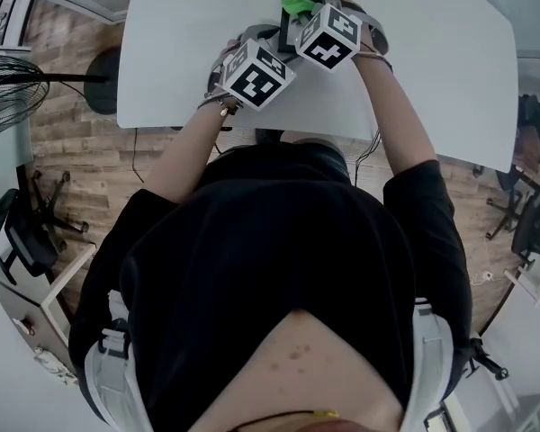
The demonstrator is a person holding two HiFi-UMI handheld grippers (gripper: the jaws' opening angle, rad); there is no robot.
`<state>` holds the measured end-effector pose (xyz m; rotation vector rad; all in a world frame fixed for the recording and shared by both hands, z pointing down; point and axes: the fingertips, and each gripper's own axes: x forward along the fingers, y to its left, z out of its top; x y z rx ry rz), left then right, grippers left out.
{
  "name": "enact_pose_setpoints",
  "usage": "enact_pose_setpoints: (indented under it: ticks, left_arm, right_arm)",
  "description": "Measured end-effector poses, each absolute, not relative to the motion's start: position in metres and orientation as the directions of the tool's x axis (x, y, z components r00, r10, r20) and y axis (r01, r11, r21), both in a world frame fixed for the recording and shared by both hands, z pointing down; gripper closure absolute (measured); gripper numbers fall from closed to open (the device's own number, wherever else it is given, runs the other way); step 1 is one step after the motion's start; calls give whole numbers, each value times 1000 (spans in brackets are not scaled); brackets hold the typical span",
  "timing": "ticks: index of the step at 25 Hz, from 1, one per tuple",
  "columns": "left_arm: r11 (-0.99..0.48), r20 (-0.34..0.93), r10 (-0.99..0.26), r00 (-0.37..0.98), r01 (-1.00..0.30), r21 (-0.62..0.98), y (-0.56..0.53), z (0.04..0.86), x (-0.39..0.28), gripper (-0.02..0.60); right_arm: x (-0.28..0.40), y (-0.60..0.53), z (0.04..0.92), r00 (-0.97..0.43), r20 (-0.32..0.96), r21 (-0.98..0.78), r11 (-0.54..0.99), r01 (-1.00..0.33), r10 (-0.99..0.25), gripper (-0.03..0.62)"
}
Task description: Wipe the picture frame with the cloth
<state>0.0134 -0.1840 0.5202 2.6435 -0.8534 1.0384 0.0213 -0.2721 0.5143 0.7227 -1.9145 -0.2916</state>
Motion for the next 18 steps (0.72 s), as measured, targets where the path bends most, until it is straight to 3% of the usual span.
enact_pose_setpoints:
  ticks: [18]
  left_arm:
    - [-820, 666, -452, 593, -570, -48, -185, 519, 12, 290]
  right_arm:
    - [19, -251, 516, -307, 761, 481, 815, -323, -571, 497]
